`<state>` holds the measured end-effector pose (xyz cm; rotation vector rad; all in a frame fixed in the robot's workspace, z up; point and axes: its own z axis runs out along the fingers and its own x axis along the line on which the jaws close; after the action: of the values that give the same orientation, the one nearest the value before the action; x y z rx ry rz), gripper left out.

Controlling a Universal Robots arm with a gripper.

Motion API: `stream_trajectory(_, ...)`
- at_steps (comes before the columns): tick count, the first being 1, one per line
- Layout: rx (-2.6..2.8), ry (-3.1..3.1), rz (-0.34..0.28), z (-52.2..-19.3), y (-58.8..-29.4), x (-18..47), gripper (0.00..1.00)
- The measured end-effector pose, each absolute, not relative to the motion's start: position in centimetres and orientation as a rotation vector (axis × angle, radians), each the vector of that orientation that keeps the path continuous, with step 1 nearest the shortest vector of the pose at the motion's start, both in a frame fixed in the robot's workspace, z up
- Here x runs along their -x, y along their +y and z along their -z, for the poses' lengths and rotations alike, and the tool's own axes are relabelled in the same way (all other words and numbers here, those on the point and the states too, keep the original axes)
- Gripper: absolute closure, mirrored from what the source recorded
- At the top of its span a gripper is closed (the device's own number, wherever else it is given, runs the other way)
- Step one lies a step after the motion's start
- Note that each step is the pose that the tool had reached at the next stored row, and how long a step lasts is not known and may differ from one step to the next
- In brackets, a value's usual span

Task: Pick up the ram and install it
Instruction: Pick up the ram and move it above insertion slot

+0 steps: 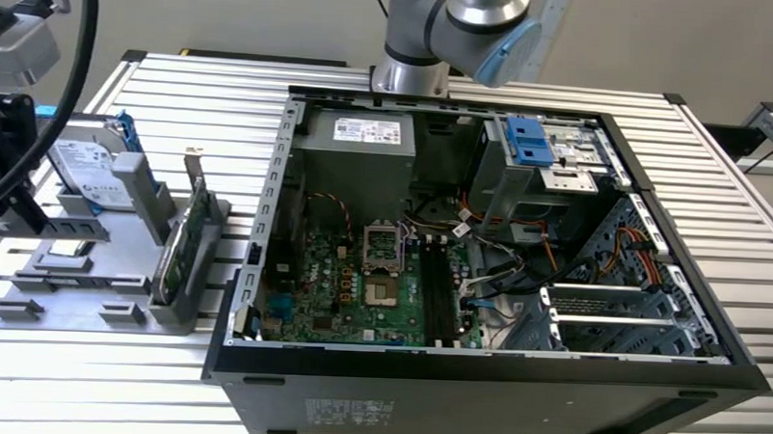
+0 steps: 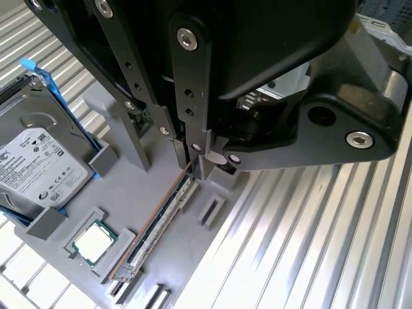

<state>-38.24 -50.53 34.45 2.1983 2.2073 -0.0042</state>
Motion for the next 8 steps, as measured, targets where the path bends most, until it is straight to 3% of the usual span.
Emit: stream_trajectory(8,-2.198,2.207,0.005,-34.84,-50.53,38.25,1.0)
